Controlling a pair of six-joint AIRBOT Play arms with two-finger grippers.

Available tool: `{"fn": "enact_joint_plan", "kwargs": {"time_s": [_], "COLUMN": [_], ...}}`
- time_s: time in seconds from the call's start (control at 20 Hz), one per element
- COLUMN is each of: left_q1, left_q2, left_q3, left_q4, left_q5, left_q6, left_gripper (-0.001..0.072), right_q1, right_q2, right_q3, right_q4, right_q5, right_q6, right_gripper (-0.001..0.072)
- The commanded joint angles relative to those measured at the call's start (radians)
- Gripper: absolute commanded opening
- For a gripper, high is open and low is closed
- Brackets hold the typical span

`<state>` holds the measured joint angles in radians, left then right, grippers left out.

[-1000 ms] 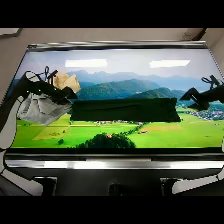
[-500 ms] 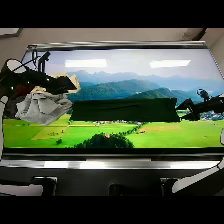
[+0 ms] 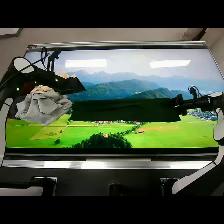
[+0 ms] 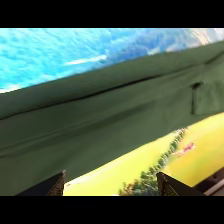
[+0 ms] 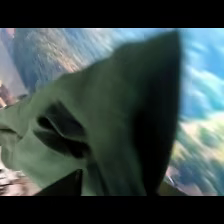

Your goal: Fold the shirts.

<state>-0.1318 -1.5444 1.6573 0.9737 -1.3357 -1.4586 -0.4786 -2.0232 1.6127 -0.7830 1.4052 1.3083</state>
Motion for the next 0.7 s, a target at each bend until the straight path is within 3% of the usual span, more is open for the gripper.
{"fn": "enact_joint_plan", "kwargs": {"time_s": [0.0,0.05,0.1,0.2,0.25,0.35,0.5,0.65], "left_q1": [-0.051,-0.080,-0.113,-0.194,-0.234,-0.310,-0.377,-0.418], "left_q2": [-0.020,-0.038,-0.059,-0.114,-0.141,-0.203,-0.295,-0.383], "left_q3": [0.000,0.000,0.000,0.000,0.000,0.001,0.001,0.001], "left_q4": [0.001,0.001,0.001,0.001,0.001,-0.002,-0.057,-0.279], "left_q5": [0.017,0.039,0.069,0.153,0.206,0.306,0.378,0.436], "left_q6": [0.000,0.000,0.000,0.000,-0.001,-0.037,-0.094,-0.095], "left_gripper": [0.0646,0.0640,0.0560,0.0159,0.0073,0.0033,0.0032,0.0032], "right_q1": [0.087,0.109,0.132,0.179,0.201,0.249,0.316,0.369], "right_q2": [0.034,0.061,0.095,0.192,0.244,0.362,0.547,0.686], "right_q3": [0.001,0.001,0.001,0.001,0.001,0.001,0.001,0.001], "right_q4": [-0.023,-0.051,-0.082,-0.141,-0.169,-0.228,-0.305,-0.331], "right_q5": [-0.028,-0.026,-0.020,0.001,0.016,0.049,0.108,0.165], "right_q6": [0.003,0.020,0.034,0.048,0.069,0.139,0.239,0.328], "right_gripper": [0.0228,0.0069,0.0040,0.0039,0.0039,0.0039,0.0038,0.0039]}}
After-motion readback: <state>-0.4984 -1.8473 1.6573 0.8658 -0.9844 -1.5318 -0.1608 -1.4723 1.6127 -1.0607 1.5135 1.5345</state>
